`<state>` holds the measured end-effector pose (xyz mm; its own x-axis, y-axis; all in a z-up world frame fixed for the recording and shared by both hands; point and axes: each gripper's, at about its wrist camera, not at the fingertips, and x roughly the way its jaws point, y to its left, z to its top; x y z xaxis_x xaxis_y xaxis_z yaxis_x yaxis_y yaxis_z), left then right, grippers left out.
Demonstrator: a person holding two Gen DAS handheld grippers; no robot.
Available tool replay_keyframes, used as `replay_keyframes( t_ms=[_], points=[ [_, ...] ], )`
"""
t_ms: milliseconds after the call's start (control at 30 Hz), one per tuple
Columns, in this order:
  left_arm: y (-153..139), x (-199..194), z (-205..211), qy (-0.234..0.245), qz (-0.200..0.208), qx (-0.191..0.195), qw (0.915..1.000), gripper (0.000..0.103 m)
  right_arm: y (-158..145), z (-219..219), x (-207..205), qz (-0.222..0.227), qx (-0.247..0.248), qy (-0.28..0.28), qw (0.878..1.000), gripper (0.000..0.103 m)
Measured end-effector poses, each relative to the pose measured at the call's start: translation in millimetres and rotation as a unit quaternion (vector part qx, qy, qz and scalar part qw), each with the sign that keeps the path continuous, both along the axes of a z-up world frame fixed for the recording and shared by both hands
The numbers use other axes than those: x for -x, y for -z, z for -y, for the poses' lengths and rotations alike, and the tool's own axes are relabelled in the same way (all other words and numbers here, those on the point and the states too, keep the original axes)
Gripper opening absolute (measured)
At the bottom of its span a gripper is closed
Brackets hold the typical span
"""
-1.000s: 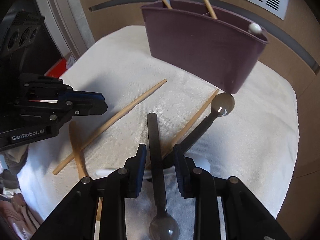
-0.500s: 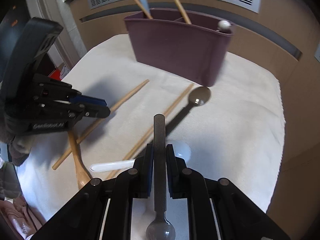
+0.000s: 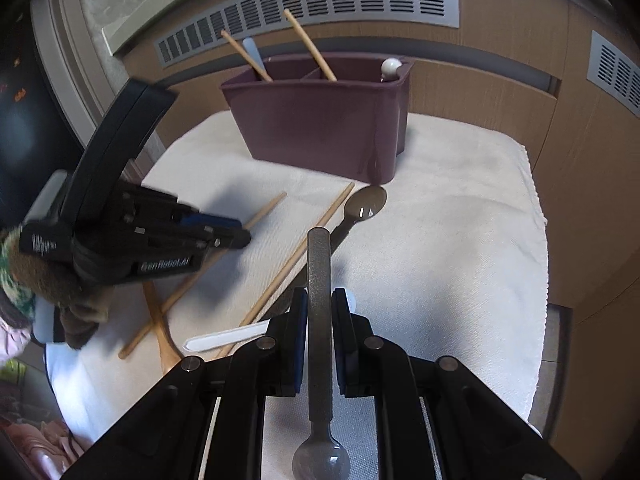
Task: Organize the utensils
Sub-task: 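Grasp a wooden chopstick with the left tool while the right tool holds the metal spoon, then lift the chopstick and metal spoon and carry both over the maroon caddy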
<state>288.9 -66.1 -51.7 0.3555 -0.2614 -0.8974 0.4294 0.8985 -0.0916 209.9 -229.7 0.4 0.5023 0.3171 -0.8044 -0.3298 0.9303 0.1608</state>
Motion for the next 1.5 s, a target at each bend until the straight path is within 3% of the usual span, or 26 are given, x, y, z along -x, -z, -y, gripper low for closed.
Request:
replay_keyframes(
  t_ms=[167, 233, 300, 367, 500, 667, 867, 900, 967, 1067, 1167, 1267, 1367, 1500],
  points=[
    [-33, 36, -32, -0.028, 0.051, 0.08, 0.9951, 0.008, -18, 1, 5, 0.021, -0.013, 0.006, 1.0, 0.012],
    [-45, 45, -41, -0.026, 0.067, 0.094, 0.993, 0.008, -24, -2, 8, 0.028, -0.012, 0.003, 1.0, 0.012],
    [-47, 45, -41, -0.018, 0.062, 0.08, 0.9947, 0.009, -27, -7, 9, 0.028, -0.005, 0.001, 1.0, 0.012],
    [-35, 35, -32, -0.018, 0.031, 0.06, 0.9976, 0.011, -27, -11, 7, 0.024, 0.002, 0.003, 1.0, 0.012],
    [-1, 14, -14, -0.022, -0.016, 0.023, 0.9994, 0.025, -29, -11, 10, 0.024, 0.001, 0.011, 1.0, 0.012],
    [12, -2, 8, -0.005, -0.029, -0.011, 0.9995, 0.025, -23, -5, 13, 0.014, 0.003, 0.015, 1.0, 0.012],
    [14, -10, 27, 0.018, 0.0, -0.04, 0.999, 0.023, -13, 2, 13, 0.005, -0.01, 0.027, 1.0, 0.012],
    [13, -8, 27, 0.02, 0.004, -0.041, 0.9989, 0.018, -13, 2, 14, 0.006, -0.011, 0.028, 1.0, 0.012],
    [11, -2, 22, 0.011, 0.008, -0.029, 0.9995, 0.006, -11, 1, 15, 0.006, -0.014, 0.022, 1.0, 0.012],
    [1, 13, 3, -0.015, 0.029, 0.013, 0.9994, 0.006, -7, -1, 15, -0.001, -0.009, 0.011, 1.0, 0.012],
    [-14, 34, -22, -0.041, 0.059, 0.053, 0.996, 0.006, 2, 4, 9, -0.026, -0.002, 0.015, 1.0, 0.027],
    [-31, 53, -41, -0.059, 0.095, 0.083, 0.9903, 0.006, 14, 8, 5, -0.04, 0.031, 0.033, 0.998, 0.028],
    [-47, 66, -54, -0.069, 0.124, 0.114, 0.9833, 0.006, 25, 11, -1, -0.061, 0.032, 0.044, 0.997, 0.028],
    [-55, 69, -62, -0.079, 0.131, 0.141, 0.9782, 0.006, 41, 8, -19, -0.086, 0.039, 0.062, 0.994, 0.028]
  ],
)
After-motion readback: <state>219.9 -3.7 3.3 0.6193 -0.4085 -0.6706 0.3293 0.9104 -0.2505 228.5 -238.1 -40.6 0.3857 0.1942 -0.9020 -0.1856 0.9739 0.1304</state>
